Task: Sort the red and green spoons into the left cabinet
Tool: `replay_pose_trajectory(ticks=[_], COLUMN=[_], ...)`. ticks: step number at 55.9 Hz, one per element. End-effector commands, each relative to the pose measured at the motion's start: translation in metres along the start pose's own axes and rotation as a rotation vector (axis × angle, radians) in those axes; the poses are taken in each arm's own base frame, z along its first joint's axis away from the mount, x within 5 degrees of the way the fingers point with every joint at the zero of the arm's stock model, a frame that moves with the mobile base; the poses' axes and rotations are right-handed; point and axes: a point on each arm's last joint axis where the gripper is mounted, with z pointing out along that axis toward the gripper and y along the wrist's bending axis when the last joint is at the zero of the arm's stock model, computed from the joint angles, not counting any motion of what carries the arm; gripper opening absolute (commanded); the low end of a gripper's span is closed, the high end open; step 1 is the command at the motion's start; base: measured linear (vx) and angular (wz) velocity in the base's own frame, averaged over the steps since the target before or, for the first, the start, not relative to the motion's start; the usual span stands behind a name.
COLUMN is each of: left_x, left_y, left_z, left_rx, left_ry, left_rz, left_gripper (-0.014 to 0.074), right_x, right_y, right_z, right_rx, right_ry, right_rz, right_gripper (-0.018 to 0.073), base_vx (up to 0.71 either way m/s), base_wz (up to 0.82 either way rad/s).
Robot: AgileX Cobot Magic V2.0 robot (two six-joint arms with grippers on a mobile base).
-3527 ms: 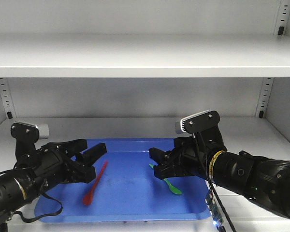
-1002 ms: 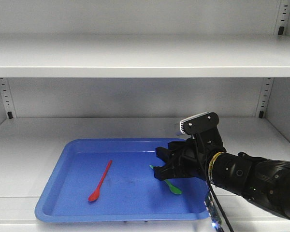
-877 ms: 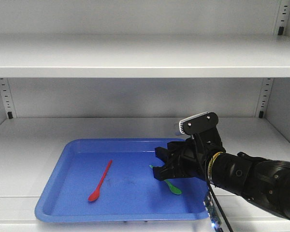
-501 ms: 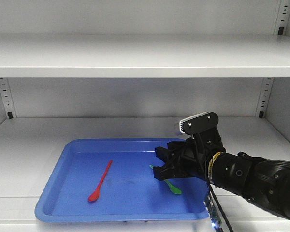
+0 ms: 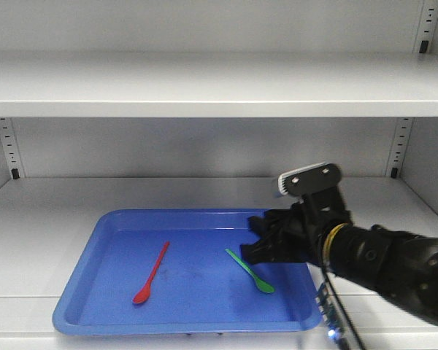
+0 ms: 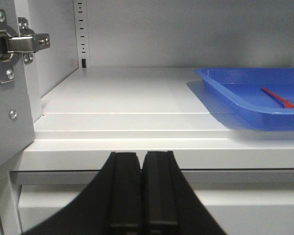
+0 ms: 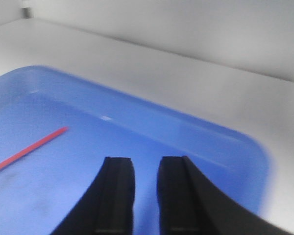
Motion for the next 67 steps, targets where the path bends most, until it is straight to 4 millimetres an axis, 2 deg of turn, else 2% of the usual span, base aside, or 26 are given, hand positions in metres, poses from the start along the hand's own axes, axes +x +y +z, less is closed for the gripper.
replay_pose_trajectory(ticks=[1,7,14,19,23,29,38,50,58,67], left_x=[-0.008,-0.008,-0.008,-0.008,-0.008,-0.008,-0.008,-0.008,-0.008,-0.008], left_y=[-0.001,-0.001,-0.001,-0.001,-0.001,-0.001,-0.001,-0.001,-0.001,-0.001], left_z=[0.000,0.000,0.000,0.000,0.000,0.000,0.000,0.000,0.000,0.000], left_rx=[0.008,0.008,0.008,0.008,0.008,0.008,0.008,0.008,0.008,0.008], left_ry=[-0.083,-0.083,-0.083,-0.083,-0.083,-0.083,-0.083,-0.083,-0.083,-0.083], left_rz=[-0.007,-0.007,-0.007,-0.007,-0.007,-0.007,-0.007,-0.007,-0.007,-0.007], left_gripper=[-0.0006,-0.0006,-0.0006,-0.0006,-0.0006,-0.0006,-0.0006,-0.0006,-0.0006,-0.0006], right_x=[-0.036,-0.045,-0.045,-0.037,-0.023,0.004,0.048,0.111,0.143,0.170], right_y=[-0.004,-0.014,-0.027,-0.034,-0.039,-0.047,-0.046,-0.029,-0.020,-0.013], right_z=[-0.034,-0.068,-0.112,-0.139,-0.163,-0.198,-0.236,-0.258,-0.263,-0.267], right_rx=[0.073,0.201,0.314,0.336,0.352,0.411,0.514,0.545,0.539,0.544], right_ry=[-0.083,-0.029,0.079,0.070,0.021,-0.107,-0.199,-0.206,-0.243,-0.348], right_rz=[0.068,0.138,0.069,-0.035,-0.062,0.000,0.015,-0.014,-0.033,-0.061], right_gripper=[0.0171,0.0100,-0.0017,-0.0013,-0.0011,-0.0009,-0.0009,-0.0007,-0.0007,-0.0006], base_vx=[0.00,0.00,0.00,0.00,0.00,0.00,0.00,0.00,0.00,0.00], base_wz=[0.00,0.00,0.00,0.00,0.00,0.00,0.00,0.00,0.00,0.00])
